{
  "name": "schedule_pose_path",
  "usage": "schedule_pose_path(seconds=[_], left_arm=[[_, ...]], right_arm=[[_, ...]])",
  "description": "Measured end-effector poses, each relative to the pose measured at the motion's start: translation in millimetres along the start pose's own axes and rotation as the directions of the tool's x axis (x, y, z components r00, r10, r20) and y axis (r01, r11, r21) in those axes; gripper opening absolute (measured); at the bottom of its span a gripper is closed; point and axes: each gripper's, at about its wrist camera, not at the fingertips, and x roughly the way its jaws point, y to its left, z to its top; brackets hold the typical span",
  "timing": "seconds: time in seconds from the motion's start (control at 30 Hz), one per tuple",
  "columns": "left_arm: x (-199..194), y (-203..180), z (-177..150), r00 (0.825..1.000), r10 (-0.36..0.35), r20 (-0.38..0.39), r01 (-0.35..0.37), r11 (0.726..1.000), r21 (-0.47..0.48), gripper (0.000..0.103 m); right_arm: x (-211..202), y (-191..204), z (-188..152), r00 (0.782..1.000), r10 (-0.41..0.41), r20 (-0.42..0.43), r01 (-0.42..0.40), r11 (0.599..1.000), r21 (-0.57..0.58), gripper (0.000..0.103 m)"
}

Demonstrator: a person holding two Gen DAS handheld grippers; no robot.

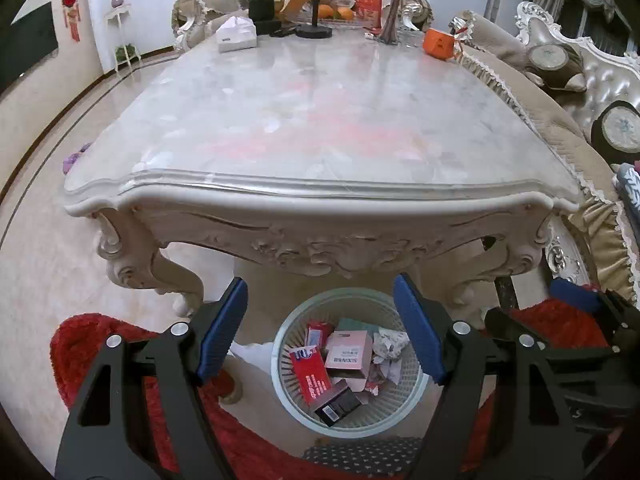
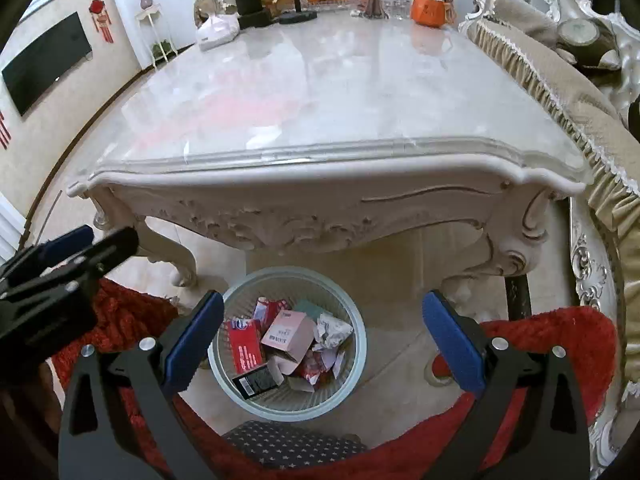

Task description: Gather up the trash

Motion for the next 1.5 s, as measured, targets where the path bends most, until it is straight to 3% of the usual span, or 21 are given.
schedule_pose_path(seconds=[0.37, 1.5], left_arm=[[0, -3, 3, 0.999, 0.036, 0.001, -0.036, 0.999, 0.022, 0.073], [3, -10, 7, 1.000, 0.015, -0.004, -0.015, 1.000, 0.027, 0.073]], right_arm=[[3, 2, 0, 1.000, 0.007, -0.018, -0.007, 1.000, -0.006, 0.095], [6, 7, 1, 1.000, -0.017, -0.012, 0.017, 1.000, -0.024, 0.095]])
